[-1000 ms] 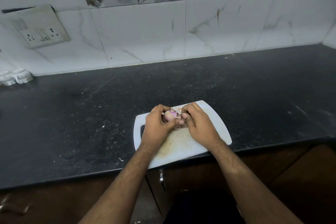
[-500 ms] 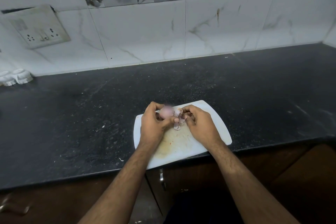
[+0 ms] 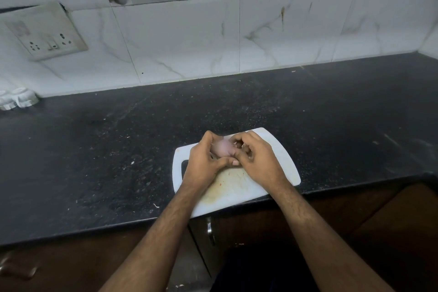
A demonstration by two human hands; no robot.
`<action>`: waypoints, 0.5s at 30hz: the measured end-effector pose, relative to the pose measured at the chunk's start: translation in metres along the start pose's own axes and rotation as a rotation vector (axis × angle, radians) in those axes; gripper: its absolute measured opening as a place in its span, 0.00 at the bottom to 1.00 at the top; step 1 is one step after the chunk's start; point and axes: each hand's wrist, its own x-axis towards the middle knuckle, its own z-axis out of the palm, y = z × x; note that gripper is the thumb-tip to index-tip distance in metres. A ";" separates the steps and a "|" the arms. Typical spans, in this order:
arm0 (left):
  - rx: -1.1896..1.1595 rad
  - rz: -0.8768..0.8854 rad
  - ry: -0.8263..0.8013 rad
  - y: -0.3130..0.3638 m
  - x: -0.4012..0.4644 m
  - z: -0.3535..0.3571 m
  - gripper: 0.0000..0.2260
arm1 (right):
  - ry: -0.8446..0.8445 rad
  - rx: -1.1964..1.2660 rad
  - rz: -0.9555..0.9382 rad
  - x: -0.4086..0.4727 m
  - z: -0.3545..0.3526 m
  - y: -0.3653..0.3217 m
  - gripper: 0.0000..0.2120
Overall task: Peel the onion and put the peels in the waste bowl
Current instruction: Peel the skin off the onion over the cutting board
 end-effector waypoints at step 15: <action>-0.140 0.013 -0.043 -0.009 0.005 0.000 0.23 | 0.086 0.013 -0.024 -0.001 -0.002 -0.001 0.03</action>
